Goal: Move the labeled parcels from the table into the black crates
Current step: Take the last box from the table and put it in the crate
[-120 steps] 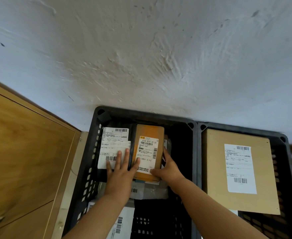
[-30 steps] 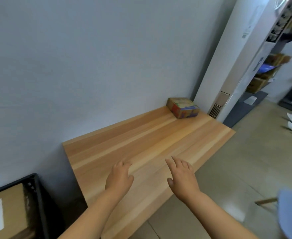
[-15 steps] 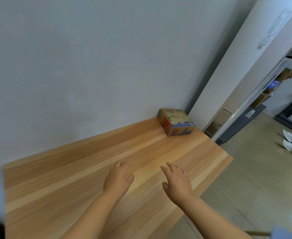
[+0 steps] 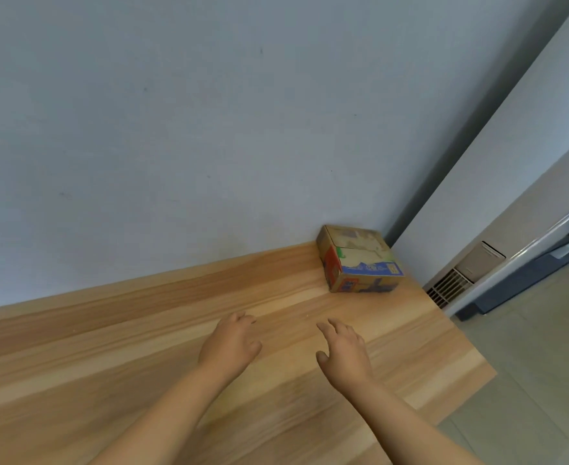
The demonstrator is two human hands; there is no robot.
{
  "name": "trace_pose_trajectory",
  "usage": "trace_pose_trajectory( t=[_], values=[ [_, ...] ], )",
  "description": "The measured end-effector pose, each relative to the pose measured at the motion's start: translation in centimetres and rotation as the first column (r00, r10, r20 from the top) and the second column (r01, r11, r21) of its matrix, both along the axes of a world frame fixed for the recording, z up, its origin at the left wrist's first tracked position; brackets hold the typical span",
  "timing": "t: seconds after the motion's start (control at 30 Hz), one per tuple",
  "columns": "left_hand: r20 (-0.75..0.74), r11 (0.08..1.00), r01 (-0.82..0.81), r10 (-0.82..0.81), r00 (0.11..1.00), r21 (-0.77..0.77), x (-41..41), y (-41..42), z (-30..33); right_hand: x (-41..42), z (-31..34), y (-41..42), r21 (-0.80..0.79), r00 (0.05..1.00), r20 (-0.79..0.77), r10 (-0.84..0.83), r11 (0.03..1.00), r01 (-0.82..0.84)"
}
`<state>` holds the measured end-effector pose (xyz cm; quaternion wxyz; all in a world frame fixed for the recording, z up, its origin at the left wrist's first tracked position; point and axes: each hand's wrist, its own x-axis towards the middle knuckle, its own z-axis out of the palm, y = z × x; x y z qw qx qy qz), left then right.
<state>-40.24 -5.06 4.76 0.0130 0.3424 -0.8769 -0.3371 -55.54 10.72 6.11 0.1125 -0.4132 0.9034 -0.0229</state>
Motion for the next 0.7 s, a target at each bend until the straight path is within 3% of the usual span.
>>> trace_pose_trajectory(
  t=[0.43,0.7],
  values=[
    [0.005,0.987,-0.11,0.11,0.994,0.119,-24.1,3.9,-0.5,-27.1,-2.0,0.9,-0.015,0.999,0.044,0.015,1.0,-0.014],
    [0.026,0.983,-0.1,0.097,0.995,0.155,-32.4,3.4,-2.2,-37.5,-4.4,-0.3,0.011,0.991,0.088,-0.104,0.995,0.103]
  ],
)
